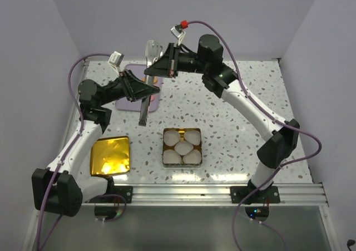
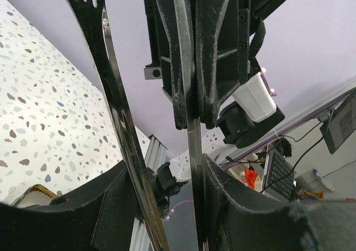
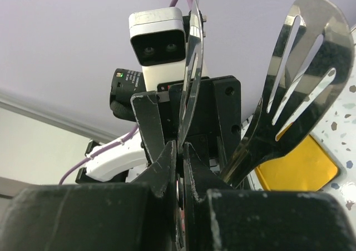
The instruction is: Pack the cookies
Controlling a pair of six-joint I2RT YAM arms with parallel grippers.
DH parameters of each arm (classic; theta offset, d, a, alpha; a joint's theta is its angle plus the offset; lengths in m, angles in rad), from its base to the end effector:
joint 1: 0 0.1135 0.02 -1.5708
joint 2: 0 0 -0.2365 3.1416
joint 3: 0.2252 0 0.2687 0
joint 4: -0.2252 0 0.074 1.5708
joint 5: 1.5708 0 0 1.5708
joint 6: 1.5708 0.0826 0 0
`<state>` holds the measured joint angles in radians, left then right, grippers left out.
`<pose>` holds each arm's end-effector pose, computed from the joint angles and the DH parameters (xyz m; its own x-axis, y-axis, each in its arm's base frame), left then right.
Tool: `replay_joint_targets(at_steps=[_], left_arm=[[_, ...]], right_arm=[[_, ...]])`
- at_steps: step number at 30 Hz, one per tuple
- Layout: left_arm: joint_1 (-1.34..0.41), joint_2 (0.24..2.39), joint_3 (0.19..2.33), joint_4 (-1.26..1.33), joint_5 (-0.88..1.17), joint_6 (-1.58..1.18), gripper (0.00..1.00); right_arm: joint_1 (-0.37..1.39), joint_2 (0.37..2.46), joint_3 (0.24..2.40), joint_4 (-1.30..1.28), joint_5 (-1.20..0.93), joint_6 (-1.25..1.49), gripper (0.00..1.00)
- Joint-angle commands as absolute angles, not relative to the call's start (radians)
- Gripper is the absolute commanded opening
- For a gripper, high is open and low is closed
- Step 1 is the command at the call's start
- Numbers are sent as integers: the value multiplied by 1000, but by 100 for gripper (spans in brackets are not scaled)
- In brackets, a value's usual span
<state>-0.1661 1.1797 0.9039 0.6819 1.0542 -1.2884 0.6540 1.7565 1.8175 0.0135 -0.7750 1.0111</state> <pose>0.2876 -0.1210 0.3639 -0.7265 -0.3592 -0.5859 0.6164 0.0362 -0.7866 0.3252 0.3221 0.4317 -0.8062 0.1448 -0.5736 -0.5748 0.0373 0.8174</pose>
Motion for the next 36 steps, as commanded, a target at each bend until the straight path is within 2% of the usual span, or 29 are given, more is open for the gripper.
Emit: replay_joint_targets(at_steps=[1, 4, 5, 6, 7, 8, 10, 18, 21, 24, 25, 27, 31, 36], left_arm=[[-170, 1143, 940, 617, 1029, -1220, 49], [-170, 1134, 940, 569, 1022, -1178, 49], [-169, 1132, 942, 558, 1020, -1172, 49], [-169, 1129, 942, 549, 1019, -1166, 48], [-169, 1127, 943, 528, 1017, -1152, 48], [-169, 1127, 945, 517, 1016, -1146, 48], [-166, 1127, 954, 482, 1012, -1125, 47], [-143, 1141, 986, 388, 1009, -1068, 45], [-118, 1157, 1029, 286, 1006, -1005, 45], [-109, 1205, 1122, 47, 954, -844, 45], [-109, 1225, 1153, -127, 928, -739, 45], [-109, 1284, 1233, -316, 842, -607, 45], [-110, 1374, 1328, -529, 657, -467, 46], [-110, 1520, 1433, -704, 385, -385, 43]], right_arm=[[658, 1680, 1833, -52, -733, 951, 1], [653, 1664, 1833, -95, -703, 919, 7], [649, 1654, 1832, -101, -698, 910, 13], [646, 1651, 1830, -118, -693, 905, 21], [646, 1649, 1830, -130, -689, 900, 41], [637, 1648, 1830, -138, -684, 890, 50], [634, 1638, 1839, -192, -672, 870, 60], [603, 1614, 1845, -320, -646, 802, 75], [572, 1591, 1851, -412, -624, 741, 79], [534, 1539, 1832, -595, -560, 672, 80], [528, 1520, 1824, -630, -510, 643, 82], [523, 1471, 1798, -708, -459, 614, 83], [523, 1384, 1720, -790, -408, 588, 84], [523, 1261, 1638, -906, -341, 557, 85]])
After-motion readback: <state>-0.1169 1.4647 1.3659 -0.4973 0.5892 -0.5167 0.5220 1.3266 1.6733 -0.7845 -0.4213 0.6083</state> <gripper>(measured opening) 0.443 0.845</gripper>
